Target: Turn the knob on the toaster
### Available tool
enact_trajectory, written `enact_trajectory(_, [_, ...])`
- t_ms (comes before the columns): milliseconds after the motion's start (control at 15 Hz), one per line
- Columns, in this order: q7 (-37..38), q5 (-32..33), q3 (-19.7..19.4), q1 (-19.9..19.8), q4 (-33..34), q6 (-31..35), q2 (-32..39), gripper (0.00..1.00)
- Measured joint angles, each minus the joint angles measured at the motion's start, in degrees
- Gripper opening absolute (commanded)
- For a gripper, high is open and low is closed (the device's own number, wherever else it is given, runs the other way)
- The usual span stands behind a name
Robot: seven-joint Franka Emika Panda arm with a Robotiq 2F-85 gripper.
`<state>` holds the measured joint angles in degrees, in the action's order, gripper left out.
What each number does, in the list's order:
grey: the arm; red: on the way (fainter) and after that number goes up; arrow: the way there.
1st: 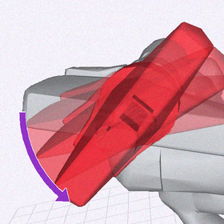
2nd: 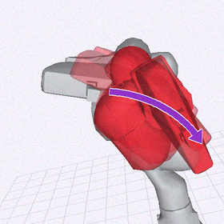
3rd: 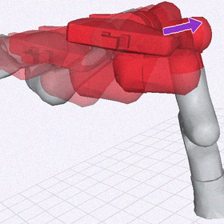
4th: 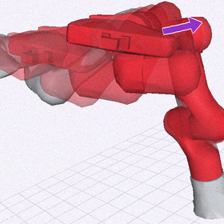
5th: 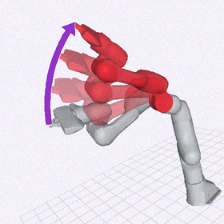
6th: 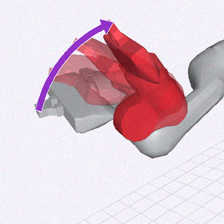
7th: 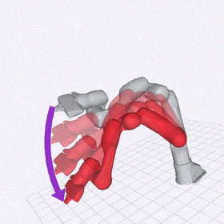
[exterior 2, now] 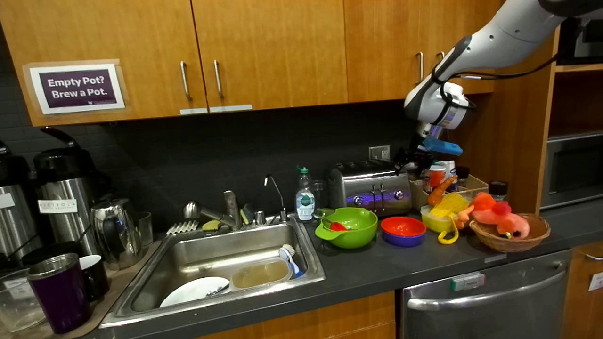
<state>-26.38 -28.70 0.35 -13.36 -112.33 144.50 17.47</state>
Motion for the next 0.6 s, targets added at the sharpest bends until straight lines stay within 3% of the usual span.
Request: enact_trajectory(600, [-1.2, -2.9, 3.2, 0.0, 1.7, 4.4, 3.3, 1.0])
